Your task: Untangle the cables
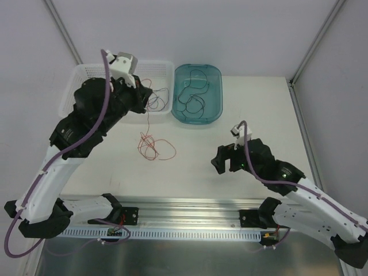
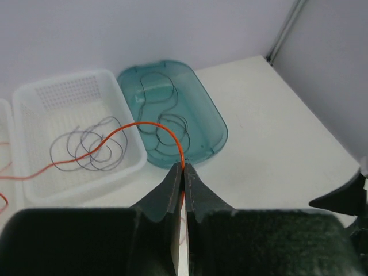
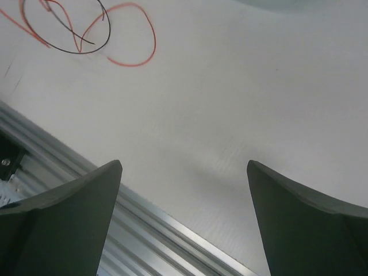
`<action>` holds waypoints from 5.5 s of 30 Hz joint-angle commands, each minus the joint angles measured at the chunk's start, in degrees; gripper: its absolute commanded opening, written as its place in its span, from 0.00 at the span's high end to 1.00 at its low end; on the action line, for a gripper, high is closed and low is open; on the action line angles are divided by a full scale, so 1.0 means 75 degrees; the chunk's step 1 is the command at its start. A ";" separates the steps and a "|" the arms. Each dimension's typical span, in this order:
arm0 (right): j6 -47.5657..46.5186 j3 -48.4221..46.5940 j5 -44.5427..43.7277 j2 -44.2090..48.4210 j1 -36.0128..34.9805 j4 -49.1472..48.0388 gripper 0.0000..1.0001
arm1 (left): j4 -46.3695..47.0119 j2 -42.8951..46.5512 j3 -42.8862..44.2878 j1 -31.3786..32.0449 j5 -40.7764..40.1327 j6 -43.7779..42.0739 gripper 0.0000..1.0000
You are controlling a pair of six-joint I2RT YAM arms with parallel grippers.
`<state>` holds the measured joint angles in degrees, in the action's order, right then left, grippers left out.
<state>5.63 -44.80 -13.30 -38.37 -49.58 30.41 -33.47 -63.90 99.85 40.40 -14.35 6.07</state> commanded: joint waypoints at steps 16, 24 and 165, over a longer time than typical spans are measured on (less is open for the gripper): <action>0.1111 -0.0073 0.5086 -0.6599 -0.0362 -0.9085 0.08 | -0.0154 0.1090 -0.1888 -0.0032 0.1222 0.1582 1.00; 0.2133 -0.0963 0.5688 -0.8652 -0.0537 -1.1006 0.07 | -0.0142 0.1184 -0.1806 -0.0043 0.1093 0.1652 1.00; -0.0176 -0.1762 0.1504 -0.7563 -0.0491 -0.1629 0.46 | 0.2260 0.0142 -0.7643 -0.0595 0.2382 0.4054 0.04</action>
<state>5.15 -58.78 -2.90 -96.33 -53.34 19.88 -18.31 -61.36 39.07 33.76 5.89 34.63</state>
